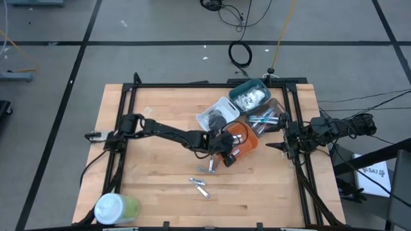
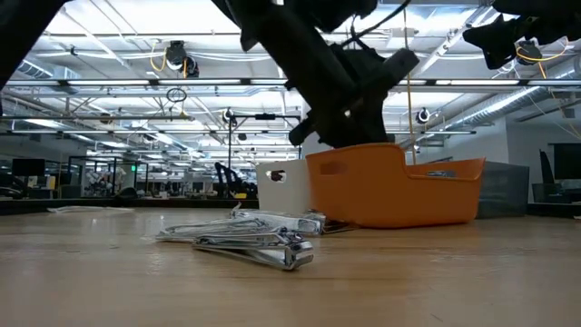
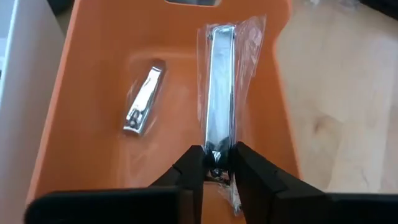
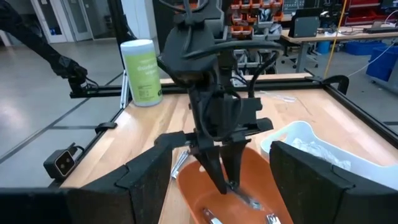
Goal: Pick & Place Travel size toiletries
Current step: Put the silver nail cutter into the orange bin
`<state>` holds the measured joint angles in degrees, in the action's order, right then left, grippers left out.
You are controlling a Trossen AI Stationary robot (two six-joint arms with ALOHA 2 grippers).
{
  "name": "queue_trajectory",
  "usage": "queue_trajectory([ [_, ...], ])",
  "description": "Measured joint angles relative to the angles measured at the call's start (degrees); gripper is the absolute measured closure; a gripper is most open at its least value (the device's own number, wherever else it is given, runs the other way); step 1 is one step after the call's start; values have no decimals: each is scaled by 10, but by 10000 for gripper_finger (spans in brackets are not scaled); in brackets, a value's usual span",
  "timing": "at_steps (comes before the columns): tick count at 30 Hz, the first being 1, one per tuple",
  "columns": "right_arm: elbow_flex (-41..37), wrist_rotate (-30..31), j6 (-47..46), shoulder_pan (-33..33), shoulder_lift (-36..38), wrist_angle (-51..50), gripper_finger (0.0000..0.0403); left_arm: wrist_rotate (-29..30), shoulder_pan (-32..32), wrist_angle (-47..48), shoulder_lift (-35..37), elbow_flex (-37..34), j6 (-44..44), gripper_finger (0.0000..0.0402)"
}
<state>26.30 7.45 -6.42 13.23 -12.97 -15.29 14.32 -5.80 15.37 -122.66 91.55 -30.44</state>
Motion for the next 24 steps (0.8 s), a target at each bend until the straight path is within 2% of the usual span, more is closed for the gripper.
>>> queue_trajectory([
  [8, 0, 0, 0, 0, 0, 0, 147, -20, 0, -18, -1, 0, 10, 297],
  [14, 0, 0, 0, 0, 0, 0, 147, -27, 1, -20, 2, 0, 63, 286],
  [16, 0, 0, 0, 0, 0, -1, 147, -54, 4, 8, 17, 0, 90, 285],
  [19, 0, 0, 0, 0, 0, -2, 147, -78, 5, 65, 55, 0, 84, 285],
  [24, 0, 0, 0, 0, 0, -4, 147, -45, -22, 174, 107, 0, 86, 285],
])
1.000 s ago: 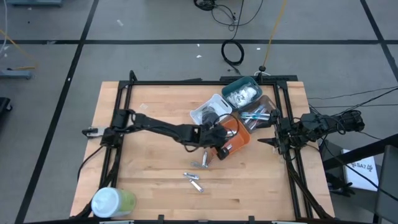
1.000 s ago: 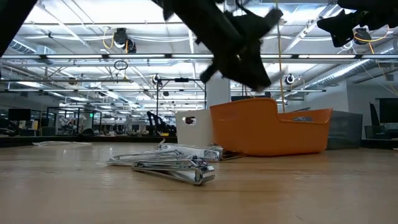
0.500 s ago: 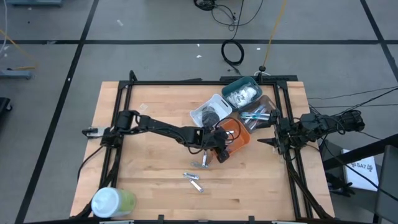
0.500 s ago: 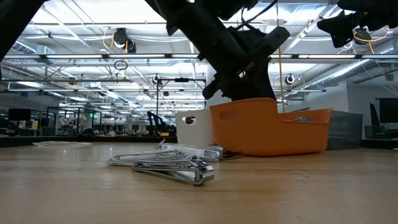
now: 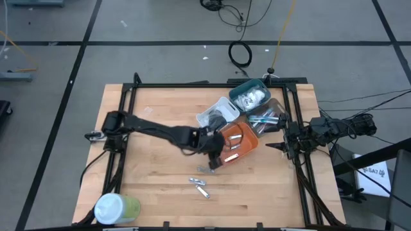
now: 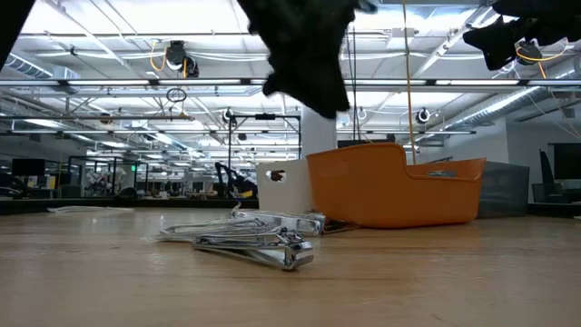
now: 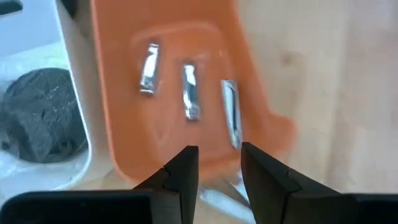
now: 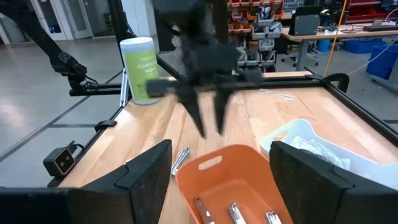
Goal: Pick & Place Travel size toiletries
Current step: Put the silver nail cutter into the orange bin
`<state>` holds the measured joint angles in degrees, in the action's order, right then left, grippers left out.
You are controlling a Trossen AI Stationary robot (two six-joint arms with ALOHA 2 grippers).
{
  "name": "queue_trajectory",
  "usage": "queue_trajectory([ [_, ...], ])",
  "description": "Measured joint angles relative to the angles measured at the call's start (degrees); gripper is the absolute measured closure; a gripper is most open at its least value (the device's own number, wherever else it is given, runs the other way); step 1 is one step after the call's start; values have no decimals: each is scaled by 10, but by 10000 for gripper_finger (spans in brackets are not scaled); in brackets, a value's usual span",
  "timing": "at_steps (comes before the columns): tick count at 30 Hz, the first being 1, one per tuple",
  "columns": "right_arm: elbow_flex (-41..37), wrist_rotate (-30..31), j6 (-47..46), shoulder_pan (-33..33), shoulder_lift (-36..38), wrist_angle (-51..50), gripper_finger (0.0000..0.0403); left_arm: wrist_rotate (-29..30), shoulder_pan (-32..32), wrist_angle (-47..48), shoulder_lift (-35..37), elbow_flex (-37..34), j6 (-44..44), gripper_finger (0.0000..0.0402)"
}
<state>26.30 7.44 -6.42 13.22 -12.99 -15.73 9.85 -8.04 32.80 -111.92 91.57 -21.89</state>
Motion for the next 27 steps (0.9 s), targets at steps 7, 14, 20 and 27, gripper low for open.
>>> queue_trajectory([
  [7, 0, 0, 0, 0, 0, -2, 147, 26, -81, 48, 23, 0, 42, 284],
  [14, 0, 0, 0, 0, 0, 0, 147, 26, -129, 59, 20, -54, 22, 284],
  [20, 0, 0, 0, 0, 0, 9, 147, 28, -127, 32, 20, -126, 3, 284],
  [27, 0, 0, -4, 0, 0, 9, 147, 23, -114, -43, 20, -191, 46, 284],
])
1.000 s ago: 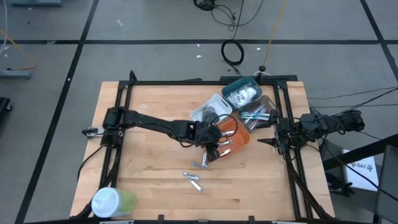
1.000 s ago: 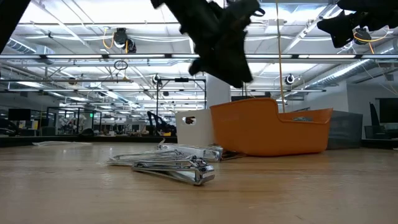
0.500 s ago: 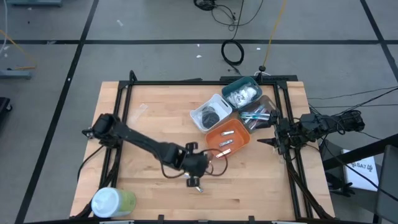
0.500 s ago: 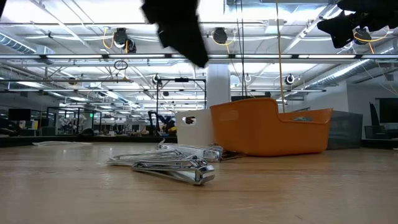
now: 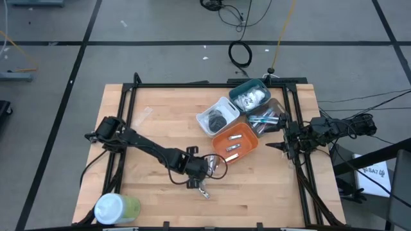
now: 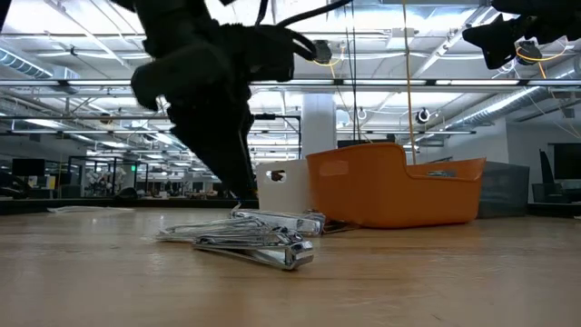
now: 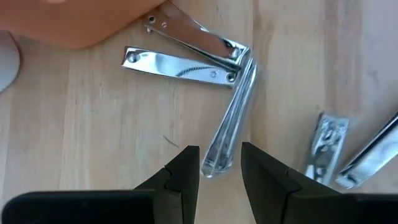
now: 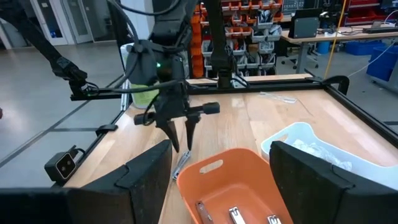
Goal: Pick & Place Travel size toiletries
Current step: Put the silver nail cutter into the orange bin
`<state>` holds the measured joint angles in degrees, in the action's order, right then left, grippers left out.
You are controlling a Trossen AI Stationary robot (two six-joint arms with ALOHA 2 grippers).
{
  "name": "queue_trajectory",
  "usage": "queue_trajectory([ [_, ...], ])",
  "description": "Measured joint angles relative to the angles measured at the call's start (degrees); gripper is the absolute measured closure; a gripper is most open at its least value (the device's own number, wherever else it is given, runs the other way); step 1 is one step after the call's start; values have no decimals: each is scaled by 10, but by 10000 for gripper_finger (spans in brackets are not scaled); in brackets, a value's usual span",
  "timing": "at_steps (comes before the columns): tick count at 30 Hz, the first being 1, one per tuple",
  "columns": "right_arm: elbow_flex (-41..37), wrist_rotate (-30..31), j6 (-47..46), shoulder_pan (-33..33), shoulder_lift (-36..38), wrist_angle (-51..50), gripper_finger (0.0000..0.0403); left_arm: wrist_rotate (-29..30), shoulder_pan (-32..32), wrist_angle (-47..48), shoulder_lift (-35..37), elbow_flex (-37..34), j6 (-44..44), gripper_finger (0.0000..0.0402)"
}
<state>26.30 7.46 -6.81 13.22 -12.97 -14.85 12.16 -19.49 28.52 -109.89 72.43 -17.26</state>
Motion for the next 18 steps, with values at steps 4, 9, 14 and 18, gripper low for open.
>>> queue_trajectory([
  [4, 0, 0, 0, 0, 0, 0, 147, -1, 5, -12, 0, -19, 19, 284],
  [9, 0, 0, 1, 0, 0, 0, 147, -1, 12, -30, 0, -20, 26, 284],
  [14, 0, 0, 1, 0, 0, -1, 147, -43, 17, -70, 0, -19, 47, 284],
  [18, 0, 0, 1, 0, 0, -2, 147, -82, 17, -80, -7, -19, 57, 284],
])
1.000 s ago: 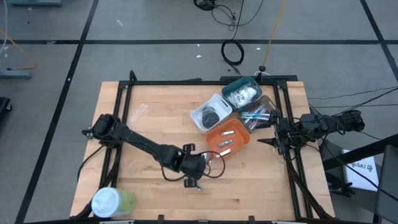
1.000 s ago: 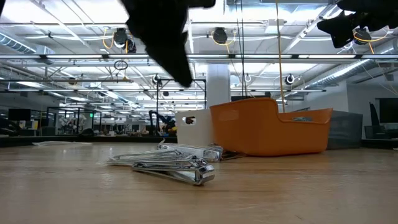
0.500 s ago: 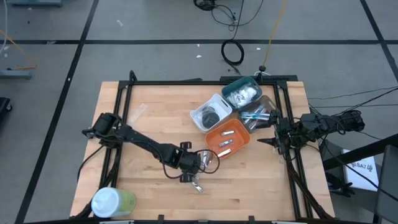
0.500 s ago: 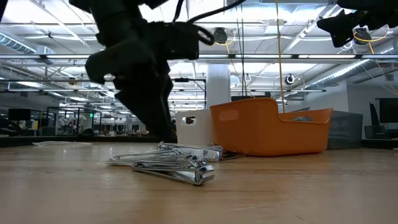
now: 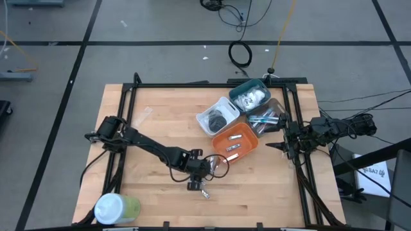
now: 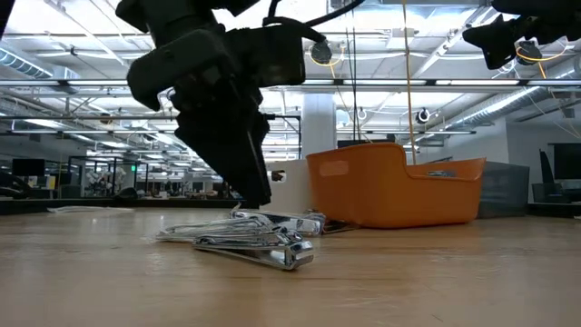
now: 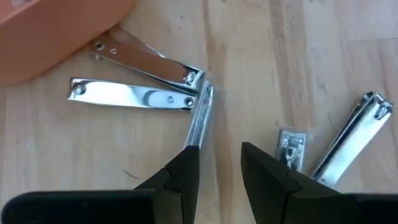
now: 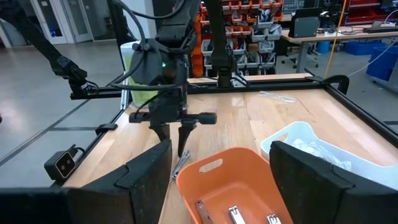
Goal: Pick & Place Travel size toiletries
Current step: Put the silver nail cutter into the orange bin
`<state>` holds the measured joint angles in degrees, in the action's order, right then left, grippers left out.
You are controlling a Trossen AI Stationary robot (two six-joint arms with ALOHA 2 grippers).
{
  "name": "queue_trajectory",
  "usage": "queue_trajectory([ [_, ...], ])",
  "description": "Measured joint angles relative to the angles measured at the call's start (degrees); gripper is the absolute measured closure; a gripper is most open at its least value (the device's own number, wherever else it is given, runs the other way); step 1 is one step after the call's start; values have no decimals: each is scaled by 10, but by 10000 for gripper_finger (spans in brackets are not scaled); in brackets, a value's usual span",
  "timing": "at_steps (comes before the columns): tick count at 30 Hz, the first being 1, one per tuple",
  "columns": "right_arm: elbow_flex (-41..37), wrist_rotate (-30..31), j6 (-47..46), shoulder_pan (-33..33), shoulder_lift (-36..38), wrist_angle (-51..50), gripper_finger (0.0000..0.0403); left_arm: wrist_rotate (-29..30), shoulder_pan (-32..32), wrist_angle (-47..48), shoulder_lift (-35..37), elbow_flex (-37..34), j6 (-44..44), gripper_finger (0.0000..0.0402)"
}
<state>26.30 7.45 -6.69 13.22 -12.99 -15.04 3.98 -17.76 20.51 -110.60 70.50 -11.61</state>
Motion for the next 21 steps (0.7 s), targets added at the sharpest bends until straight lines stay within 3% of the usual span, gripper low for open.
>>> queue_trajectory([
  [21, 0, 0, -1, 0, 0, -1, 147, 16, 4, -13, -42, 1, -22, 284],
])
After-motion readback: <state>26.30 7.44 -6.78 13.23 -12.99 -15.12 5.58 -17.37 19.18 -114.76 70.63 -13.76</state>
